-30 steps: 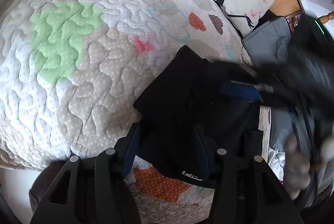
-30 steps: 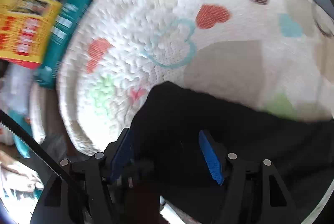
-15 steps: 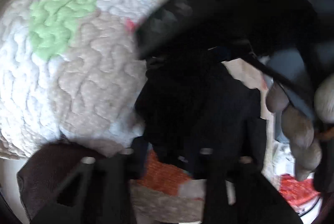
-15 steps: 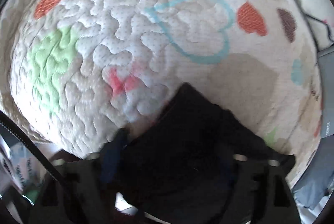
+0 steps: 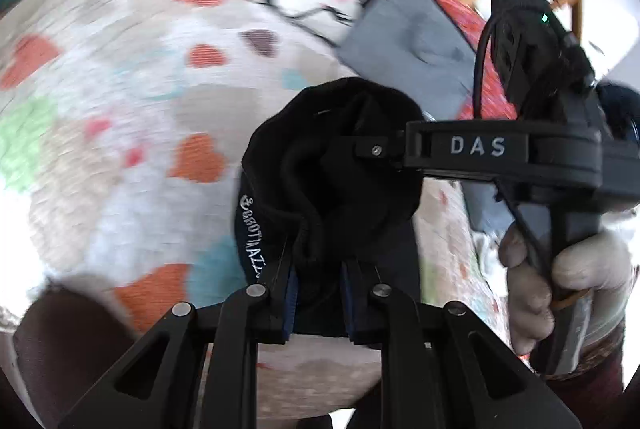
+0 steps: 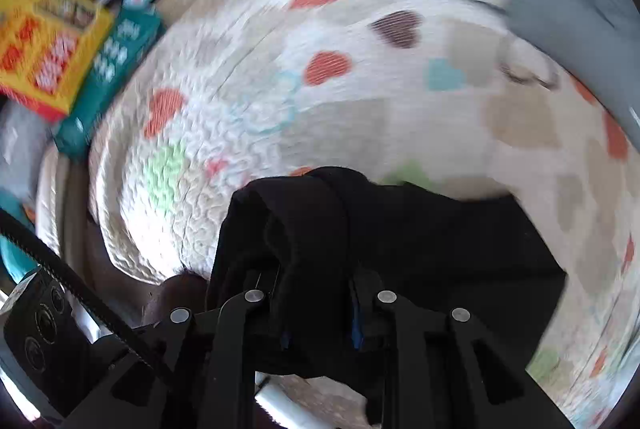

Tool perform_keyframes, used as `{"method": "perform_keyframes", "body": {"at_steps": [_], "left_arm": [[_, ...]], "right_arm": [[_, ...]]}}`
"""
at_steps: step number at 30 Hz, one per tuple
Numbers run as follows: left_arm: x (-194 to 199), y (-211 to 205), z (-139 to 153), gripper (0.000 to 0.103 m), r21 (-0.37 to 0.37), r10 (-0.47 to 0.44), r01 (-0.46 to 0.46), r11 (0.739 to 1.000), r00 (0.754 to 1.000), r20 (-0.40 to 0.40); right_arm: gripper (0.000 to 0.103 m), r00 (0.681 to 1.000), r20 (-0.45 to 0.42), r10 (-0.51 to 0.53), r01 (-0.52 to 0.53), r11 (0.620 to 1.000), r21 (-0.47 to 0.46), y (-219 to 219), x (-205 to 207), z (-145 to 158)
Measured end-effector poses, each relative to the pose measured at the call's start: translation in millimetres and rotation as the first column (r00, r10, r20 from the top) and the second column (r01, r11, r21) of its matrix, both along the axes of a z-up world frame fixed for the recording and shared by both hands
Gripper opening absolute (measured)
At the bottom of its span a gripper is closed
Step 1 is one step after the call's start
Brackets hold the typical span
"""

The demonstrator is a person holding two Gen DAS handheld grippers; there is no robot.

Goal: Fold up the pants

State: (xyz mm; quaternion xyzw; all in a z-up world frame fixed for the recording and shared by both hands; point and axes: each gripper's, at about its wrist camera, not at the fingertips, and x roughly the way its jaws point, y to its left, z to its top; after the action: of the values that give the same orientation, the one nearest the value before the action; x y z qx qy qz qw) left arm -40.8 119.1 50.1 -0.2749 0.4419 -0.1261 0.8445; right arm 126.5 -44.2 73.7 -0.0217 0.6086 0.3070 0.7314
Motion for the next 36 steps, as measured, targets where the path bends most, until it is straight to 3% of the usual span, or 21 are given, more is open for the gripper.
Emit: {"method": "perform_keyframes", "body": {"at_steps": [3, 7, 9, 10, 12, 14, 18, 21, 22, 25, 27, 29, 30, 32, 35, 36], "left_arm": [[6.7, -45.7, 11.3, 0.018, 0.026, -0.094, 0.093, 0.995, 0.995, 0.018], [22.4, -106.7, 0.8, 0.024, 0.031, -0.218, 0.218, 0.975, 0.976, -0.001], [27.3, -129.3, -13.2, 0.025, 0.012, -0.272, 0.273, 0.962, 0.961, -0.058], [26.7, -138.1, -18.0, 0.025, 0.007, -0.295, 0.296, 0.955, 0.952, -0.089], [19.1, -144.5, -19.4, 0.025, -0.036, -0.359, 0.357, 0.933, 0.928, -0.096], [9.0, -142.7, -11.3, 0.027, -0.037, -0.409, 0.407, 0.913, 0.909, -0.079], [-6.1, -124.1, 5.2, 0.037, -0.034, -0.418, 0.417, 0.908, 0.908, -0.022], [10.7, -112.2, 8.6, 0.038, -0.009, -0.331, 0.331, 0.944, 0.943, -0.033], [19.2, -108.5, 5.1, 0.038, -0.007, -0.292, 0.292, 0.956, 0.955, -0.058], [39.3, -102.0, -17.1, 0.038, 0.000, -0.226, 0.227, 0.974, 0.968, -0.107], [47.4, -104.9, -37.6, 0.038, 0.035, -0.222, 0.230, 0.973, 0.964, -0.147], [54.5, -111.3, -59.0, 0.038, 0.053, -0.223, 0.237, 0.970, 0.956, -0.189], [54.1, -112.9, -61.9, 0.039, 0.049, -0.234, 0.246, 0.968, 0.956, -0.177], [53.7, -117.0, -57.9, 0.039, 0.069, -0.260, 0.275, 0.959, 0.951, -0.167], [54.8, -114.2, -49.0, 0.039, 0.037, -0.308, 0.320, 0.947, 0.934, -0.181], [52.2, -109.5, -44.1, 0.039, 0.015, -0.319, 0.326, 0.945, 0.931, -0.175]], "right_arm": [[0.023, 0.994, -0.001, -0.108, 0.108, 0.992, 0.072, -62.5, -1.5, 4.0], [0.025, 0.967, -0.003, -0.254, 0.253, 0.961, 0.109, -134.2, 8.0, -27.4], [0.044, 0.948, -0.009, -0.319, 0.319, 0.946, 0.064, -160.8, 11.2, -51.6], [0.046, 0.931, -0.012, -0.364, 0.364, 0.931, 0.030, -175.8, 11.1, -64.4], [0.046, 0.897, -0.021, -0.441, 0.441, 0.897, -0.002, -207.5, 10.5, -81.2], [0.046, 0.855, -0.062, -0.515, 0.517, 0.855, 0.040, -239.5, 8.9, -88.4], [0.047, 0.813, -0.021, -0.582, 0.580, 0.805, 0.126, -263.4, 1.8, -65.1], [0.046, 0.840, -0.037, -0.542, 0.528, 0.799, 0.289, -250.7, -7.5, -40.4], [0.046, 0.866, -0.059, -0.496, 0.483, 0.801, 0.354, -239.5, -10.1, -35.8], [0.046, 0.913, -0.149, -0.379, 0.404, 0.801, 0.441, -209.1, -15.8, -48.0], [0.046, 0.913, -0.170, -0.370, 0.407, 0.821, 0.401, -198.6, -15.3, -68.1], [0.045, 0.891, -0.178, -0.417, 0.452, 0.845, 0.284, -197.4, -11.3, -100.8], [0.037, 0.882, -0.163, -0.441, 0.469, 0.850, 0.238, -200.6, -10.1, -114.1], [0.034, 0.871, -0.166, -0.462, 0.491, 0.818, 0.300, -213.5, -14.7, -116.0], [0.035, 0.867, -0.128, -0.481, 0.497, 0.830, 0.251, -220.5, -19.3, -103.9], [0.040, 0.869, -0.096, -0.486, 0.495, 0.838, 0.232, -222.4, -20.7, -94.9]]}}
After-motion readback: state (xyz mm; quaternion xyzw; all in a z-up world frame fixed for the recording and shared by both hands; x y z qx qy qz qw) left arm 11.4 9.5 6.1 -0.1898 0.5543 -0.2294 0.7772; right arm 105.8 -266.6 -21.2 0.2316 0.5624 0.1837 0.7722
